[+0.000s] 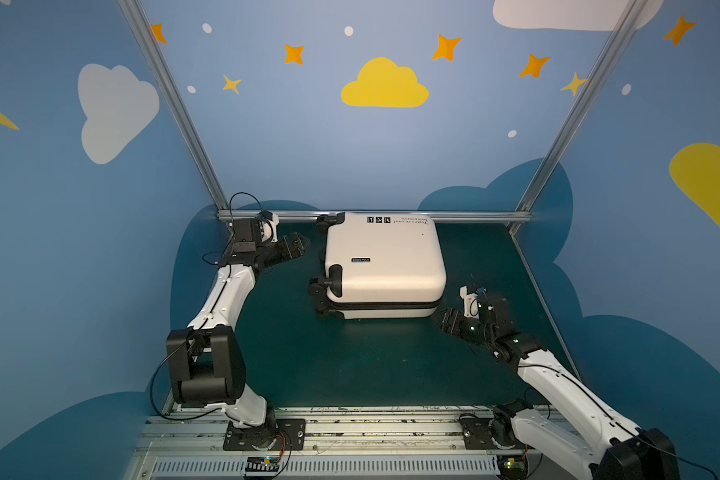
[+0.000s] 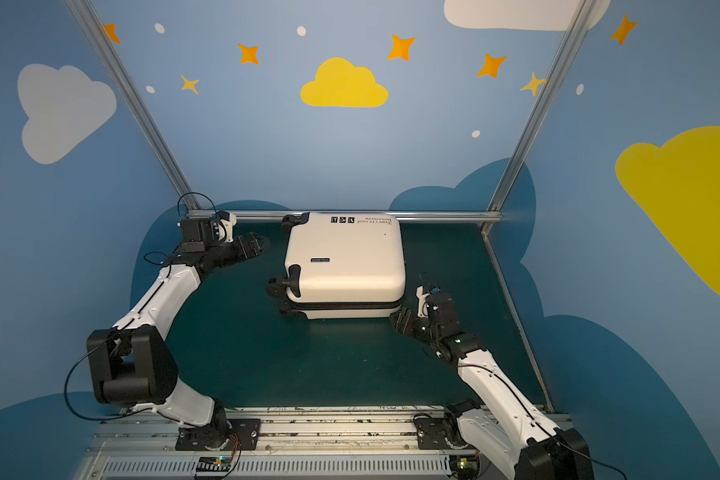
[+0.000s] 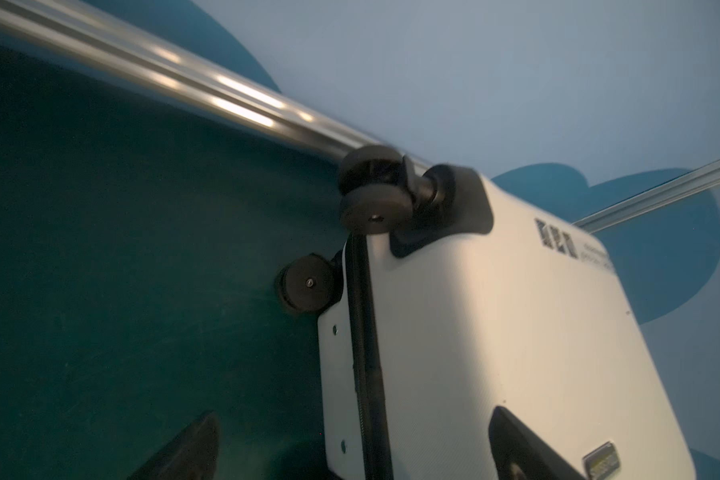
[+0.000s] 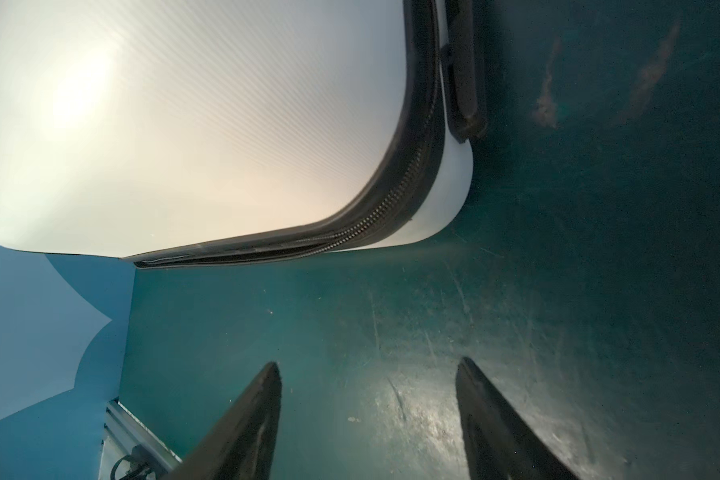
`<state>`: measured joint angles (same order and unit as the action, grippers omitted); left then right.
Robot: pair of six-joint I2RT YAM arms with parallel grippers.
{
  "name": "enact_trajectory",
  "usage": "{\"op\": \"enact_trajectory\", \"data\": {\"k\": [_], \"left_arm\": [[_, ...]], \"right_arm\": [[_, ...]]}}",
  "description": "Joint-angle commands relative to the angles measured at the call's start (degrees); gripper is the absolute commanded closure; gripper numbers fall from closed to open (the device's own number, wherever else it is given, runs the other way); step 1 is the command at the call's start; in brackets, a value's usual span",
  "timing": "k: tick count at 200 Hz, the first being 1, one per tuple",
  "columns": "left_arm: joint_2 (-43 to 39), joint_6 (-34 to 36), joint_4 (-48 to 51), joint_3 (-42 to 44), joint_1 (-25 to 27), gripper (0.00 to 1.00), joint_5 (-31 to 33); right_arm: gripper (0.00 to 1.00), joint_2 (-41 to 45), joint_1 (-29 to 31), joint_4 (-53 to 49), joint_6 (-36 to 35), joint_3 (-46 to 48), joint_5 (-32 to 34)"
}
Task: Pack the luggage
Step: 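Release the closed lid and draw both grippers back beside the suitcase, then push the suitcase's wheeled end with the left gripper while the right grips its side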
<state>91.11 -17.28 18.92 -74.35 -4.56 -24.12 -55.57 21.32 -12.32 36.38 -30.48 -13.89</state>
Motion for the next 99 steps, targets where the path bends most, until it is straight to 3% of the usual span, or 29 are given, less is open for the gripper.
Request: {"op": "enact_trajectory", "data": {"k": [1,53,99], "left_arm": [[0.7,5.7,12.1,-2.0,2.2,0.01,2.7],[3.2,10.1,20.1,-4.1,7.2,0.01,7.7],[2.2,13.7,25.6,-3.8,8.5,0.01,5.4]], "right_arm": [[0.34,-1.3,0.7,3.5,1.1,1.7,0.9],[0.34,-4.9,1.1,4.6,1.7,2.4,0.4],[0.34,-10.0,1.3,3.5,2.2,-0.4,1.0]]}}
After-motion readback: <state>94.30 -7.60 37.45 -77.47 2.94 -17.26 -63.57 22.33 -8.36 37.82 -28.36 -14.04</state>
